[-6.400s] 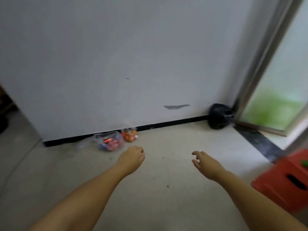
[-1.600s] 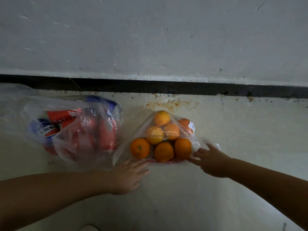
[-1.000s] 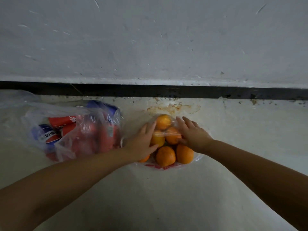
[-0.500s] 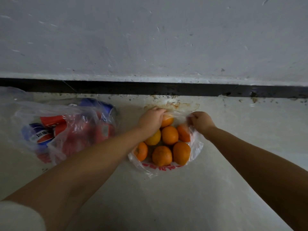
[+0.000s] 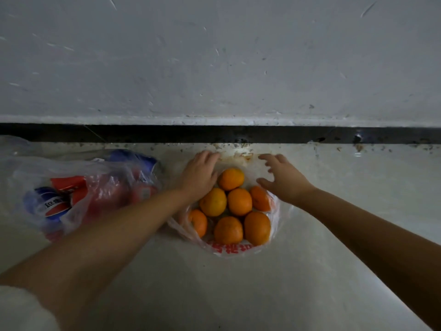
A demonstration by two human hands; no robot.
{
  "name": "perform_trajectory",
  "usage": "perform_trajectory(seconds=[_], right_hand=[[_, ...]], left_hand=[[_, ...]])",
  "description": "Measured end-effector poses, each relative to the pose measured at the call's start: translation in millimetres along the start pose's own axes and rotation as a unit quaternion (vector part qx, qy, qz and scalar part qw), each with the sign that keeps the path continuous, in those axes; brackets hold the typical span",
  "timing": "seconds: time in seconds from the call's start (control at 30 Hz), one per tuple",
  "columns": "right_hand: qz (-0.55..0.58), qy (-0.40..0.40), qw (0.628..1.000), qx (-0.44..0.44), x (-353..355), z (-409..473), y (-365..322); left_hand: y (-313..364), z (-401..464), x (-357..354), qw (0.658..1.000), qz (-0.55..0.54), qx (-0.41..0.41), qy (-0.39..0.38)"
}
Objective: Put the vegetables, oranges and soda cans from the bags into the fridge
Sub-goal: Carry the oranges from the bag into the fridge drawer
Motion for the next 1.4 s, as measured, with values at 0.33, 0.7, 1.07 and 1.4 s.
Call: perform_trajectory(seconds=[0.33, 0.7, 1.07, 1.4], right_hand=[[-0.281, -0.078, 0.951, 0.107, -54.6, -80.7, -39.0], [-0.262, -0.092, 0.958, 0.066, -81.5, -77.9, -34.3], [-0.124, -0.055, 0.990, 0.040, 109.0, -163.3, -84.2], [-0.066, -0.028, 0.994, -0.085, 346.2, -331.9, -119.3]], left_hand=[[57.9, -104.9, -53.9, 0.921, 0.186, -0.224, -0.258], [54.1, -101.3, -71.3, 0.948, 0.149, -0.099, -0.262], [157.9, -115.4, 121.1, 0.981, 0.022, 0.078, -0.178], [374.4, -140.5, 311.4, 0.979, 0.039, 0.058, -0.190]])
Point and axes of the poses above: each hand's wrist, its own z-axis towards the middle knuckle, its own x-axis out of the back of the hand, y = z × x, the point moved 6 cm from there along z, towards the middle knuckle, and after that the axes turned 14 degrees about -z, right-handed, at the moved point
